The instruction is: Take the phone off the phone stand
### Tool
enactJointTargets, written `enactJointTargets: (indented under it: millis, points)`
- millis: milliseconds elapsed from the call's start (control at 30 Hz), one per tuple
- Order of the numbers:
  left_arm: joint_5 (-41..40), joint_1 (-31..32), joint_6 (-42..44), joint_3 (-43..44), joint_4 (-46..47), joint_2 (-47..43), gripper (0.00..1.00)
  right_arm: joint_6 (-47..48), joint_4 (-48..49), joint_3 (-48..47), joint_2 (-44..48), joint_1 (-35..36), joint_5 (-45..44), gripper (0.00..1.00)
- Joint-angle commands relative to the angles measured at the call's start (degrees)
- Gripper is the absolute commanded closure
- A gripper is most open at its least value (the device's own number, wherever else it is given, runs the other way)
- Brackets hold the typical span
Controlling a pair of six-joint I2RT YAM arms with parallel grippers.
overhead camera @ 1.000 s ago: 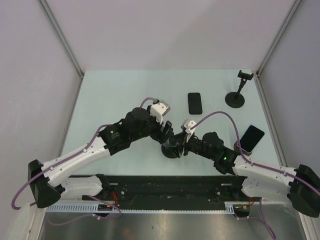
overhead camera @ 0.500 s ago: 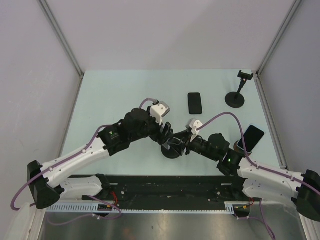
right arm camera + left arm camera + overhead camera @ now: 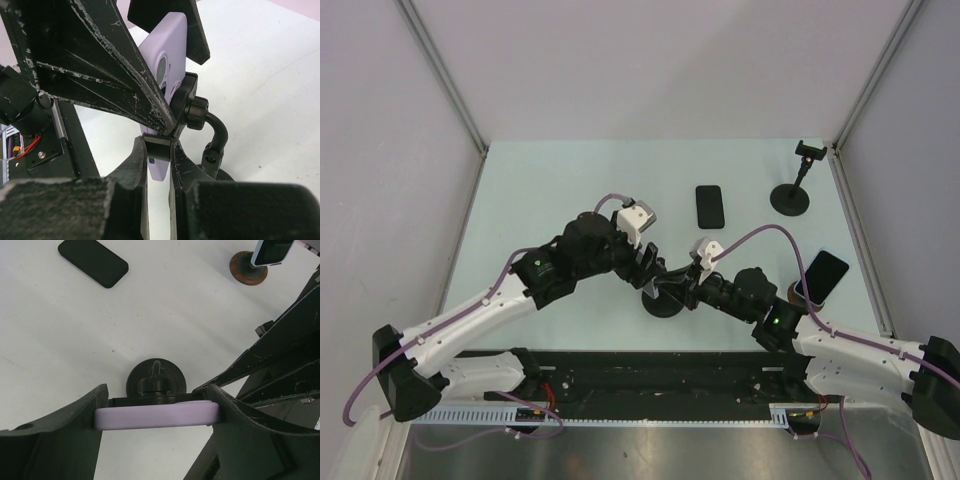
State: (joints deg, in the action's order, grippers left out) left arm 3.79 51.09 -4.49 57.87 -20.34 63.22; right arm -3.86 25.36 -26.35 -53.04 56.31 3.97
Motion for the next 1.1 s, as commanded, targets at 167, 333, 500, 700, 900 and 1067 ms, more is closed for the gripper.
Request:
enactJointTargets:
  millis: [167,333,500,700,900,1067]
  points:
    - [9.3,-6.3,4.3,2.8,-9.3,-3.7,1.00,1.7,-0.5,-0.3,-0.4,-0.1,-5.6,1.00]
    - [9.8,-8.2,8.4,3.5,-11.1,-4.7,1.00,1.6,-0.7,-0.4,-0.3,-0.2,-6.4,1.00]
    - [13.6,-8.3,11.4,4.3,-11.9,-3.7,1.00,1.6,-0.8,-0.5,-0.8,-0.2,-6.3,1.00]
    - [15.2,-8.2,10.2,5.1,-11.8,-3.1,1.00,1.6,-0.4,-0.6,-1.3,-0.2,-5.6,1.00]
    - [21.7,-7.0,6.7,7.9,-9.8,-2.1,1.00,0.8,1.3,-0.6,-3.1,0.5,-5.5,1.00]
    - [25.9,-5.0,4.8,10.0,-7.0,-2.3,1.00,0.5,2.2,-0.6,-4.2,0.9,-7.0,1.00]
